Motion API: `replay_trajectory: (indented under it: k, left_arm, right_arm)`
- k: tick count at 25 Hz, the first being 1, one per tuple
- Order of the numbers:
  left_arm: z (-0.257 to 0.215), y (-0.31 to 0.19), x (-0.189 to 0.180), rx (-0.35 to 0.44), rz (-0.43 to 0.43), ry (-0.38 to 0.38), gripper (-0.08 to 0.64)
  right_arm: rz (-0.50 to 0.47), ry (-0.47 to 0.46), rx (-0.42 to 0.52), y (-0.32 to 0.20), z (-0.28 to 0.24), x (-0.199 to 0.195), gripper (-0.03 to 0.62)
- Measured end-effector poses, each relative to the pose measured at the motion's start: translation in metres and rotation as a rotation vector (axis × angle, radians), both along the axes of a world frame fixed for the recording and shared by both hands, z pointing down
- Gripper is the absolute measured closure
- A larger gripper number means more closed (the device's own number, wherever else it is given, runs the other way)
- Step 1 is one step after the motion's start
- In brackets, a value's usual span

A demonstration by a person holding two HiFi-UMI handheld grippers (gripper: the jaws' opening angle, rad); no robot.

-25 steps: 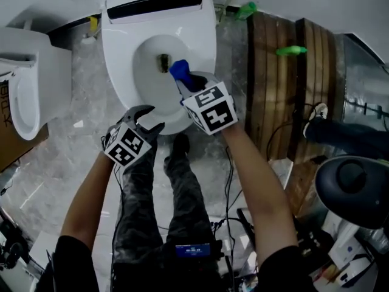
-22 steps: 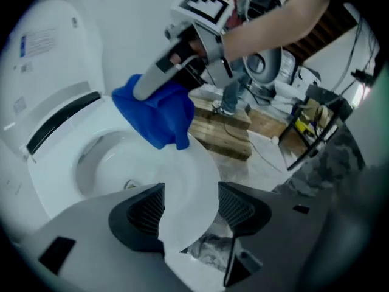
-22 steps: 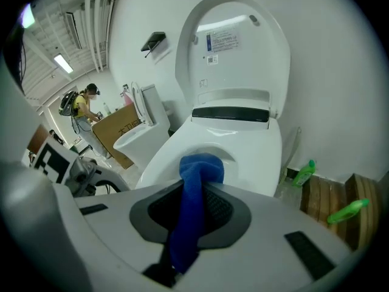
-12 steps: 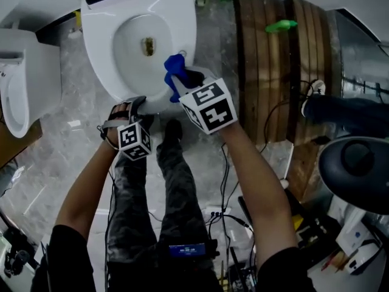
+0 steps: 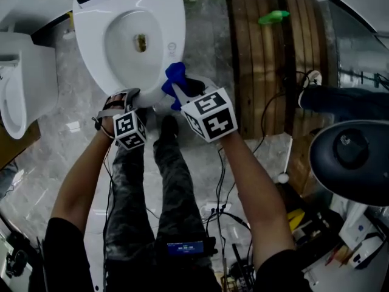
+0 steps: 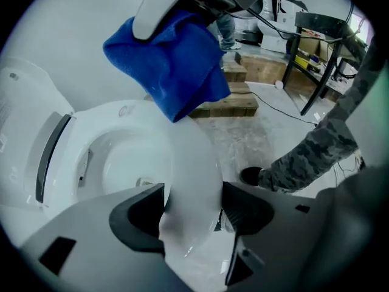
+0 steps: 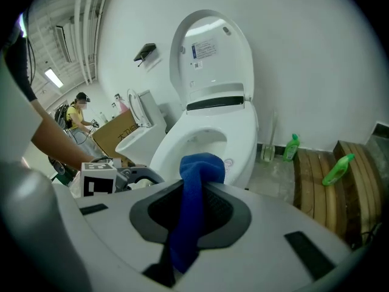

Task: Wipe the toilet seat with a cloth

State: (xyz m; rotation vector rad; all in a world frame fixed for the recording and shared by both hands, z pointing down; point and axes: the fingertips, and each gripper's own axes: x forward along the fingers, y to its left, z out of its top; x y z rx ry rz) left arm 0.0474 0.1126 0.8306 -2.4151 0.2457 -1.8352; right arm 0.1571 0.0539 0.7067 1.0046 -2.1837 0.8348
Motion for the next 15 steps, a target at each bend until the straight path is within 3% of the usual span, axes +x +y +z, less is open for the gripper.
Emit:
replay_trajectory:
  k: [7,15]
  left_arm:
    - [-0.021,0.004,0.001,-0.030,0.014,-0.014,0.268]
    - [-0.107,0.009,0.005,-0.081,0.014,0.066,0.285]
  right_arm:
    - [0.002,0.010,-0.033,0.030,-0.006,0.018,0.529]
    - [0.059,-0.043,-0.083,0.054,-0.033,0.022,0.529]
